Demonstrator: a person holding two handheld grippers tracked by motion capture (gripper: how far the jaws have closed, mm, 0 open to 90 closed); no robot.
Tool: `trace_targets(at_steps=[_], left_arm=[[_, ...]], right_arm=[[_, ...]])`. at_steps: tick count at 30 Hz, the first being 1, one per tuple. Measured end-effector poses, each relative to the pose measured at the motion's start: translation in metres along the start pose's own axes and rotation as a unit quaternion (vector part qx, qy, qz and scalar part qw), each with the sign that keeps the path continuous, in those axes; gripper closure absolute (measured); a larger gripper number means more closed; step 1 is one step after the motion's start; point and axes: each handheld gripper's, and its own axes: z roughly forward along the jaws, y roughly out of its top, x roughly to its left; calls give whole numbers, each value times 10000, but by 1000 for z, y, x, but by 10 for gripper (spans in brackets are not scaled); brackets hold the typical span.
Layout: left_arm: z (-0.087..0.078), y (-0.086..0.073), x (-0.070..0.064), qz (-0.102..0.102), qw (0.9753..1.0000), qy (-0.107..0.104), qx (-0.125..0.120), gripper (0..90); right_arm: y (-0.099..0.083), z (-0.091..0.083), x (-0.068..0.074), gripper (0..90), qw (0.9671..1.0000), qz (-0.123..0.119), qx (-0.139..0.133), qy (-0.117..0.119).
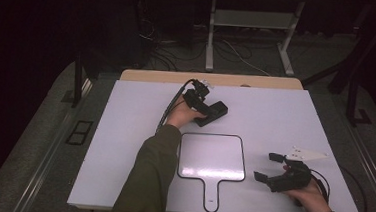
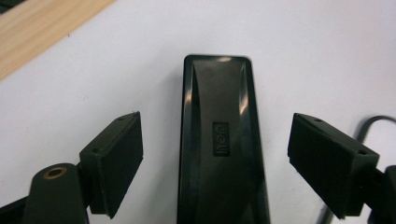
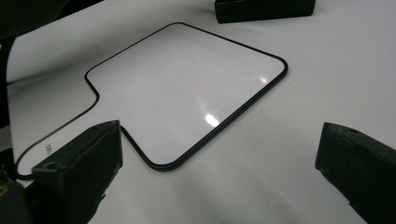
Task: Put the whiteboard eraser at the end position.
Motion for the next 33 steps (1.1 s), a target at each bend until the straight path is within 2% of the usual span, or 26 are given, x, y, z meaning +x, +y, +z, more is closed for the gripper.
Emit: trace_targets(at_steps=[7,9,11,13,16,18,19,20,24,28,33], left_arm=[[-10,-4,-8,53,9997,-58,-212,151],[-12,-7,-11,147,9996,-58,-236,148],[-14,-9,-14,122,9995,-54,-279,142],[-17,-13,-17,199,9993,-45,-324,134],[-21,-18,-21,198,9991,-68,-379,123],[-22,-22,-25,79,9988,-97,-469,112],[-23,-23,-25,212,9990,-107,-388,108],[-24,-25,-26,235,9988,-117,-402,99],[-28,-33,-31,223,9987,-111,-449,74],[-32,-37,-37,303,9984,-53,-485,34],[-39,-43,-45,243,9985,-25,-491,0]], right_arm=[[-2,1,0,0,10000,22,37,22],[-2,1,0,0,10000,23,34,39],[-2,1,1,0,10000,10,41,36],[-3,1,1,0,10000,21,41,45],[-3,1,1,0,10000,17,49,48],[-3,1,1,0,10000,13,47,47],[-3,1,1,0,10000,13,49,50],[-3,1,1,0,10000,20,52,54],[-4,1,1,0,10000,14,68,46],[-4,1,1,0,10000,30,67,51],[-4,1,2,0,10000,34,52,59]])
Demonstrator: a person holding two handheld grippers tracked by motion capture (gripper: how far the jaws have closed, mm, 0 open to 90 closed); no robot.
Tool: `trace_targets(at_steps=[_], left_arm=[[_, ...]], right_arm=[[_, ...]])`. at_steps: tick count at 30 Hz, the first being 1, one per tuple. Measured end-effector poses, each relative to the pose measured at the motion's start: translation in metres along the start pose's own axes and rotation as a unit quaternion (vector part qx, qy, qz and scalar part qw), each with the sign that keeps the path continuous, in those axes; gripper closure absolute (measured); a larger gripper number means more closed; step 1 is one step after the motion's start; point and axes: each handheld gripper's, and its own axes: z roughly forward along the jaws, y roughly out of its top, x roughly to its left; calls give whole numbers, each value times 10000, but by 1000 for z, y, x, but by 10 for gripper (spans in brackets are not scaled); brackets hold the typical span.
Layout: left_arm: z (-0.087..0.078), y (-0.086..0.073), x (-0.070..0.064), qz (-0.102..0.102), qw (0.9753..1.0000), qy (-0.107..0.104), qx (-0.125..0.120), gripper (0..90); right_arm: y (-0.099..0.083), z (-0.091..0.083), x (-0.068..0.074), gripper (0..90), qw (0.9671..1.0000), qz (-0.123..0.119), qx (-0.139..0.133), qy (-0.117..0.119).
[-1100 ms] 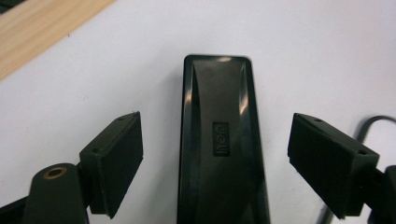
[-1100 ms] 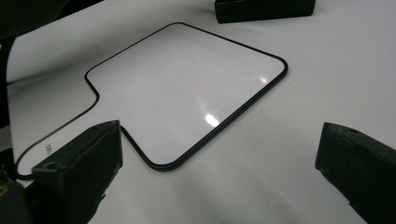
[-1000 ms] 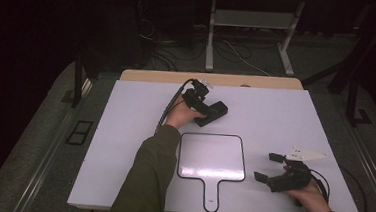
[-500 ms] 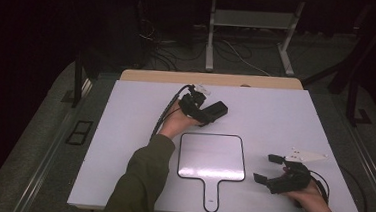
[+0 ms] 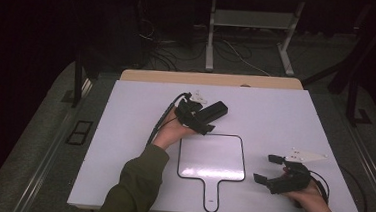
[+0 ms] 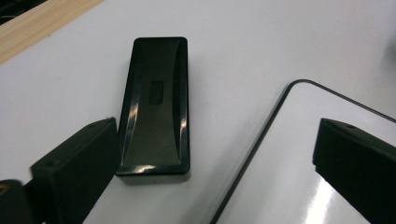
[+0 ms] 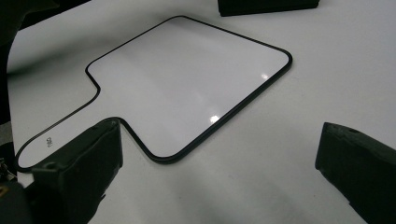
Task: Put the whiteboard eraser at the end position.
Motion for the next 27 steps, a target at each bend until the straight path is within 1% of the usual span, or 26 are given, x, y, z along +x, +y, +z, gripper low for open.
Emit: trace_targets(at_steps=[3,4,7,8,12,14,15,19,20,23,24,26,27], left_arm=[[-4,-4,-3,3,10000,-32,-54,0],[-6,-5,-4,-33,10000,-23,-64,0],[-11,-10,-6,-58,9999,-50,-78,0],[-12,-12,-7,-100,9999,-72,-112,0],[-19,-19,-12,-166,9997,-84,-171,0],[-22,-24,-14,-165,9995,-73,-267,0],[-24,-25,-15,-146,9996,-73,-236,0],[-32,-32,-21,-100,9995,-45,-307,0],[-34,-34,-23,-70,9995,-53,-289,0],[-37,-38,-28,-49,9993,-96,-349,0],[-39,-39,-29,-6,9993,-83,-357,0],[-41,-42,-32,-31,9991,-88,-409,0],[-43,-44,-32,8,9991,-102,-414,0]], right_arm=[[0,0,0,0,10000,-4,-2,5],[0,0,0,0,10000,-5,-3,6],[0,-1,0,0,10000,0,-13,-1],[0,-1,-1,0,10000,9,-13,-3],[0,-1,-1,0,10000,13,-17,-14],[0,-1,-1,0,10000,-1,-18,-13],[0,-1,-1,0,10000,1,-17,-11],[-1,-1,0,0,10000,-2,-7,-16],[-1,-1,0,0,10000,-7,-12,-16],[-1,-1,0,0,10000,-7,-12,-17],[-1,-1,0,0,10000,-9,-9,-18],[0,-2,0,0,10000,-13,-21,-21],[0,-3,0,0,10000,-6,-11,-29]])
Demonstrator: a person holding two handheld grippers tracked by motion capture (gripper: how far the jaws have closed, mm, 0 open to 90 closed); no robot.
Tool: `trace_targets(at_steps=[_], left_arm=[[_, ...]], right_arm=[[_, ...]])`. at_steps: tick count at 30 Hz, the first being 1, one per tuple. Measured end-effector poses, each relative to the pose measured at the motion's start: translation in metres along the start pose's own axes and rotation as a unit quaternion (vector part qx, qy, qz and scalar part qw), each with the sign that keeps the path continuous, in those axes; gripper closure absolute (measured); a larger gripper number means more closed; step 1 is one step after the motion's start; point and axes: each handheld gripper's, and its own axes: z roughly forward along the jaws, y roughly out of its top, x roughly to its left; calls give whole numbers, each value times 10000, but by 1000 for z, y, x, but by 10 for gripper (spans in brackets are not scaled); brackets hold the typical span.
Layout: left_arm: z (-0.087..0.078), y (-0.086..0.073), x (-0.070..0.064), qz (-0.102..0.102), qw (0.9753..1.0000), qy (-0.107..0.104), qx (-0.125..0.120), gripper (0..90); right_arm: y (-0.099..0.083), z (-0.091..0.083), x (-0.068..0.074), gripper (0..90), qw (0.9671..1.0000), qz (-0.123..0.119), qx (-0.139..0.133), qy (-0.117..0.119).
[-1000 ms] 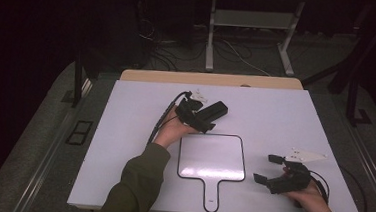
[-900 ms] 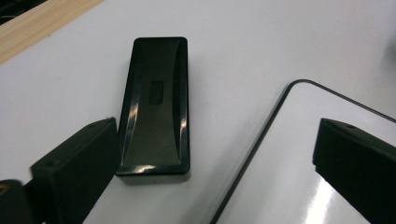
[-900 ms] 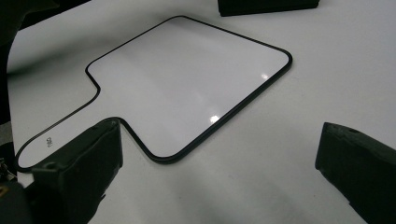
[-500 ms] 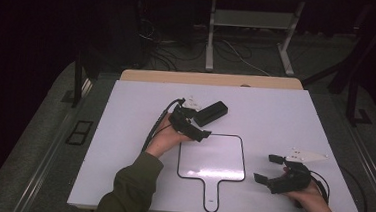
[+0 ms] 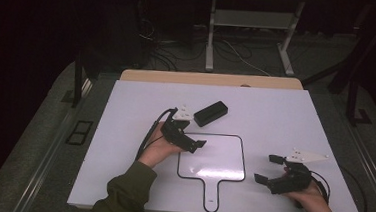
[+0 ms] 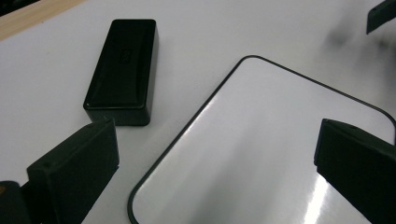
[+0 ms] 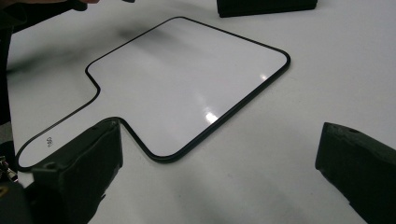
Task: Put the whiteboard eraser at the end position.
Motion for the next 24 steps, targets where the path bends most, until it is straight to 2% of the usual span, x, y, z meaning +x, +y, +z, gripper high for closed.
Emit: trace_targets(at_steps=[5,10,16,22,24], left_arm=[[-8,-9,-5,69,10000,-9,-66,0],[-20,-18,-10,43,9997,1,-220,0],[-38,-34,-13,-24,9991,57,-414,0],[-53,-54,-16,-90,9986,136,-507,0],[-57,-60,-17,-182,9981,117,-573,0]], right_arm=[[0,-1,-2,0,10000,20,-38,-13],[0,-1,-1,0,10000,9,-9,-11],[0,-1,-1,0,10000,2,-4,-11],[0,-1,0,0,10000,-18,-8,-24],[0,0,0,0,10000,-29,2,-35]])
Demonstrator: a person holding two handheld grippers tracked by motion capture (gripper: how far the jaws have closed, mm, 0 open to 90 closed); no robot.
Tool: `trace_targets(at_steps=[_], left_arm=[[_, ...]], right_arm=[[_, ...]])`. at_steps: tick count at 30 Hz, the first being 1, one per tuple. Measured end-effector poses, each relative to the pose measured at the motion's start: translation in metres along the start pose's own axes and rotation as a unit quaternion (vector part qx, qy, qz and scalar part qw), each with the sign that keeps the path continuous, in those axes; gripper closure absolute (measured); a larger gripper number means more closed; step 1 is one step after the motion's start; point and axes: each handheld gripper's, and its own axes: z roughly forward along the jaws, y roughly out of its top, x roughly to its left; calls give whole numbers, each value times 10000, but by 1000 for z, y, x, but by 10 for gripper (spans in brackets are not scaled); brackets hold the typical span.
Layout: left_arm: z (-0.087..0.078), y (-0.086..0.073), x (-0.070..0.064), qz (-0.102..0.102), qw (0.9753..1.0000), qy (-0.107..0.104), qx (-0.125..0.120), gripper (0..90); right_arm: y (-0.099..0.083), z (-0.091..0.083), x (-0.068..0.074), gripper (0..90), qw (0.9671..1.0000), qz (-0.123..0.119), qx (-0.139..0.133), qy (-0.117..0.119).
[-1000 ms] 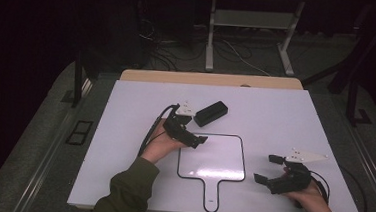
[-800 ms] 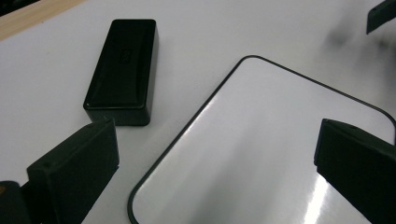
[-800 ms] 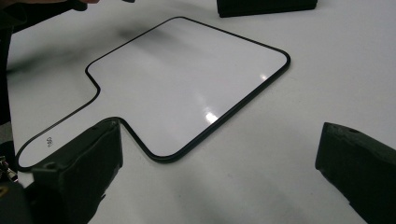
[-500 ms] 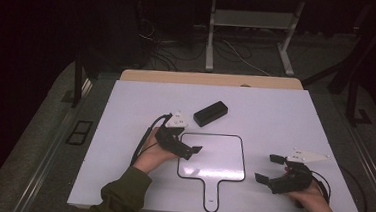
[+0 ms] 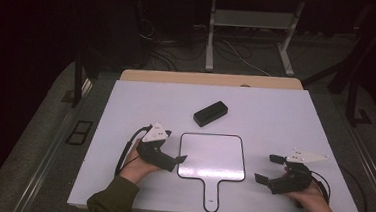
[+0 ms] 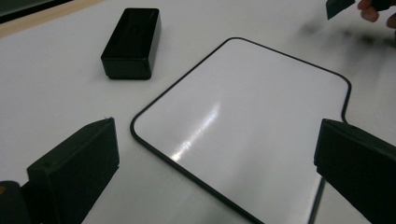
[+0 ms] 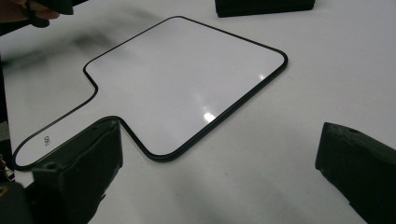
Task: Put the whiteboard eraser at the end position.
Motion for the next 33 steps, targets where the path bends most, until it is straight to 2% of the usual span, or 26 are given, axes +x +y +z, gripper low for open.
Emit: trace_targets(at_steps=[17,25,33], left_arm=[[-28,-33,-7,-121,9999,84,-17,0],[-32,-40,-10,-191,9998,94,22,0],[-33,-41,-9,-183,9998,65,12,0]], right_arm=[[0,1,1,0,10000,-42,33,-37],[0,1,1,0,10000,-43,52,-46],[-1,1,1,0,10000,-50,58,-51]])
